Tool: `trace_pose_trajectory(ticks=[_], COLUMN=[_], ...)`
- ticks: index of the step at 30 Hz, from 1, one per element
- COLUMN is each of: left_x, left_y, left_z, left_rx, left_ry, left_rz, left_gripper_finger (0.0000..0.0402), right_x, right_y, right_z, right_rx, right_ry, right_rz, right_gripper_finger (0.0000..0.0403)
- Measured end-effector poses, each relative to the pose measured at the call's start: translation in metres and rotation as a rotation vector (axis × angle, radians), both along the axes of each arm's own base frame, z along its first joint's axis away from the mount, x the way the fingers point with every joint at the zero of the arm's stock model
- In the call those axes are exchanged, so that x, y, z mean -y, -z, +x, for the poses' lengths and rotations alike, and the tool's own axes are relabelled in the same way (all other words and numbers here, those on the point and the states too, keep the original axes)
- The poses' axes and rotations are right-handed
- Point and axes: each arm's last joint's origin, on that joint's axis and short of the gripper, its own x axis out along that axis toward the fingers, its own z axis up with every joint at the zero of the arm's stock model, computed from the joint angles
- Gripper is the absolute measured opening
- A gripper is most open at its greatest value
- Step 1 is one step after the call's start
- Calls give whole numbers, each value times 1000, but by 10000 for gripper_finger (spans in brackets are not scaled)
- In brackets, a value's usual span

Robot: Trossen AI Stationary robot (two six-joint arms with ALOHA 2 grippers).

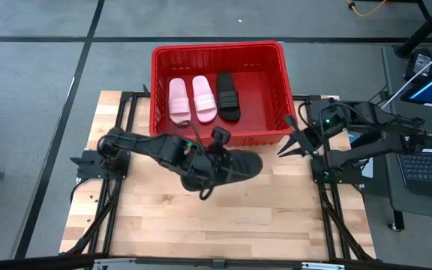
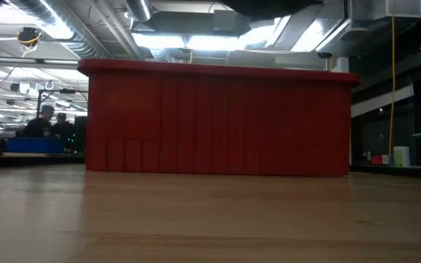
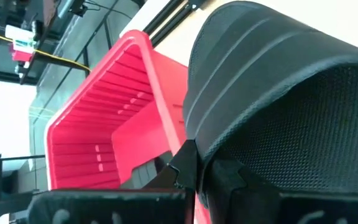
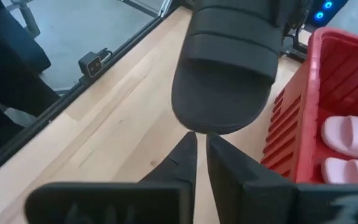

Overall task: Pick and place slides into bin
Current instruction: Put the black slide into the red bin

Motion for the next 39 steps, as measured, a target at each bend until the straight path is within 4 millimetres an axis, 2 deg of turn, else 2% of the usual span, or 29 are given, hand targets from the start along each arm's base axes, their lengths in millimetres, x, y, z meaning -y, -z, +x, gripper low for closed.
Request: trace_pose_trajectory(ticks=[4, 8, 15, 20, 28, 33, 39], left_x=[-9, -17, -32, -46, -57, -61, -74], left_y=[-13, -18, -36, -50, -30, -26, -19], left_z=[-14, -23, -47, -66, -85, -105, -128], left_rx=[3, -51, -65, -21, -65, 57, 171], left_ry=[-7, 19, 52, 48, 95, 170, 255], left_rz=[1, 53, 93, 68, 83, 120, 143], left_gripper_finger=[6, 6, 6, 6, 6, 6, 6], right_x=[1, 2, 0, 1, 2, 2, 1], right_y=[-11, -20, -25, -26, -43, -44, -38], right_z=[6, 13, 41, 59, 68, 78, 106], right_rx=[32, 83, 71, 68, 142, 140, 96], right_ry=[14, -4, 8, 15, 7, 7, -17], right_rz=[-49, -124, -153, -256, -302, -302, -329], right_gripper_finger=[57, 79, 110, 113, 112, 111, 111])
